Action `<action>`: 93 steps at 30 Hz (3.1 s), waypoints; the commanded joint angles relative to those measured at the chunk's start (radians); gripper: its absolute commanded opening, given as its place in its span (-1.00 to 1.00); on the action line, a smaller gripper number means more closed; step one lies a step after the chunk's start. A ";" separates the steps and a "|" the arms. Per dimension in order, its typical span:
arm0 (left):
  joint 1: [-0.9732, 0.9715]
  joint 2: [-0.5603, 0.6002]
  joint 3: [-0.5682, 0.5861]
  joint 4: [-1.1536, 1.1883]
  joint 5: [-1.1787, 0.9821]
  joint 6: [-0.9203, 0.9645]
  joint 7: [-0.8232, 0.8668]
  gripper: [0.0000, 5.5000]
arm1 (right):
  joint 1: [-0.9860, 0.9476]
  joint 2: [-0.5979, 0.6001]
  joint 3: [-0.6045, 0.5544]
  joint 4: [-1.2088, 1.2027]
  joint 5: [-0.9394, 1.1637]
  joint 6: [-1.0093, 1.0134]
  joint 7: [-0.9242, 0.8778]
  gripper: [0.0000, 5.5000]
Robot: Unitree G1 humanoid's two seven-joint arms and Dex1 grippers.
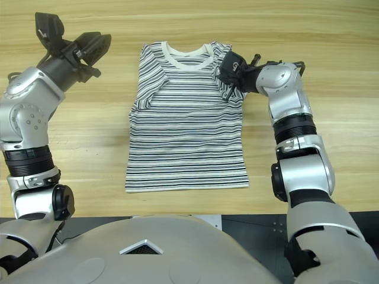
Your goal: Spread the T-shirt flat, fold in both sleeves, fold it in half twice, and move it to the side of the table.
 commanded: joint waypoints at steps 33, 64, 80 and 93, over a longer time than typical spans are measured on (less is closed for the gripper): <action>0.002 -0.003 -0.009 0.000 -0.010 0.012 0.011 -0.38 | 0.115 0.019 0.115 -0.243 -0.088 0.023 -0.018 -0.63; 0.010 0.008 -0.016 -0.015 -0.033 0.022 0.009 -0.38 | -0.145 -0.020 0.011 0.501 -0.110 -0.154 -0.223 -0.63; 0.014 0.002 -0.017 -0.017 -0.038 0.018 0.020 -0.38 | 0.029 -0.026 -0.004 0.048 -0.027 -0.159 -0.037 -0.63; 0.018 0.003 -0.012 -0.011 -0.040 0.015 0.020 -0.38 | 0.204 -0.005 0.057 -0.244 -0.005 -0.034 0.050 -0.63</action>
